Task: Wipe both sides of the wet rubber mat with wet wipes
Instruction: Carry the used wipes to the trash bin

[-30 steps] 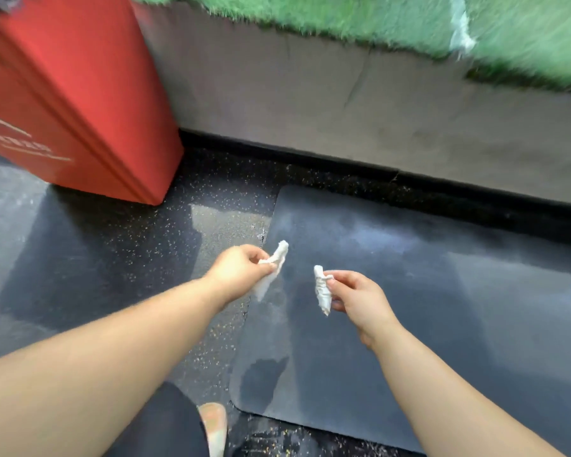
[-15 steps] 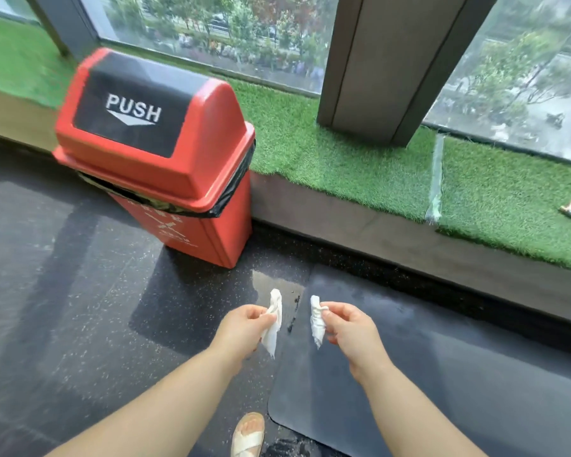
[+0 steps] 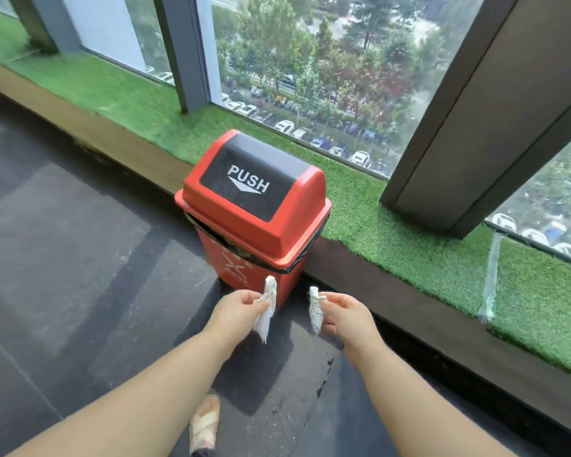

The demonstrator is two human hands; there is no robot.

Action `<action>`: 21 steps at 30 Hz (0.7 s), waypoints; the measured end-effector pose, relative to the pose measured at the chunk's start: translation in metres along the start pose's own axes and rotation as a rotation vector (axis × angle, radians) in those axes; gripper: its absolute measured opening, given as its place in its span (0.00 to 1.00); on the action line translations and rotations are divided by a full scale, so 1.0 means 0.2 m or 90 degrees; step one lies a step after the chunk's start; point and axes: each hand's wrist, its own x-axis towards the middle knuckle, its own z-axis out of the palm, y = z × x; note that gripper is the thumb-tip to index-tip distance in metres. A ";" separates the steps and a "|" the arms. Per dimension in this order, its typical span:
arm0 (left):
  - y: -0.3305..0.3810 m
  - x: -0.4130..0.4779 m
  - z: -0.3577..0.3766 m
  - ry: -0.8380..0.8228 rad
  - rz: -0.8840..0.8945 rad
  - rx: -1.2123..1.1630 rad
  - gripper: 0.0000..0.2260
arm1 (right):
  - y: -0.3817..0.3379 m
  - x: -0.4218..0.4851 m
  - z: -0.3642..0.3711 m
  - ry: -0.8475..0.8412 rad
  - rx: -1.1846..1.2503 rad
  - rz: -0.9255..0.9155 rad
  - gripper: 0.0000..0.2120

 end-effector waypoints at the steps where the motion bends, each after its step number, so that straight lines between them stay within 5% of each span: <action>1: 0.03 0.06 -0.09 0.006 0.013 0.004 0.07 | -0.06 0.05 0.07 0.000 0.001 -0.010 0.05; 10: 0.37 0.69 -0.81 0.057 0.066 0.087 0.09 | -0.52 0.51 0.67 0.084 -0.100 -0.101 0.02; 21: 0.68 1.51 -0.67 0.040 0.050 0.225 0.05 | -0.73 1.24 0.93 0.105 -0.193 -0.033 0.07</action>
